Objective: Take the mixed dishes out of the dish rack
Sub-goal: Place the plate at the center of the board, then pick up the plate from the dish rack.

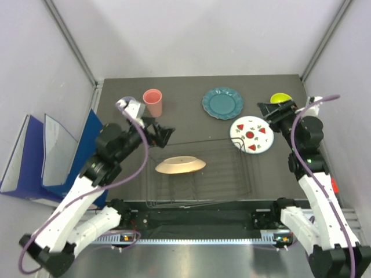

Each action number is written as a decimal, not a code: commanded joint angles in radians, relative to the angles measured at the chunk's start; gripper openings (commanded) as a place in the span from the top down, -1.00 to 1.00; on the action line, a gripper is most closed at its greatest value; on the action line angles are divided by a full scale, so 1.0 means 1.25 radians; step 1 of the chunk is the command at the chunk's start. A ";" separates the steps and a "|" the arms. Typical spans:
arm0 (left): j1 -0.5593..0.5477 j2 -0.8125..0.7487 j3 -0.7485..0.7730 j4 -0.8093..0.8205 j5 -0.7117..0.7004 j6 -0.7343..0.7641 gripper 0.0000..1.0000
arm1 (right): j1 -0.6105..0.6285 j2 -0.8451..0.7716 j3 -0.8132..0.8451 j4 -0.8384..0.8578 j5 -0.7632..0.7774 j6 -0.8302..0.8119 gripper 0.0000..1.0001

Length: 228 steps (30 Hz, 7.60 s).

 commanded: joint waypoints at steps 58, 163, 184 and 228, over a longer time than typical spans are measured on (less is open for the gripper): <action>-0.404 0.299 0.292 -0.134 -0.380 0.459 -0.89 | 0.154 0.121 0.007 0.101 -0.006 -0.209 -0.24; -0.657 -0.013 -0.170 -0.088 -0.727 0.609 1.00 | 0.154 0.240 -0.078 0.186 -0.073 -0.140 -0.18; -0.656 0.041 0.133 0.000 -0.706 0.729 1.00 | 0.109 0.175 0.047 0.101 -0.073 -0.144 -0.18; 0.053 0.197 0.099 0.303 0.168 -0.536 1.00 | 0.104 -0.041 -0.051 0.150 -0.231 -0.067 -0.76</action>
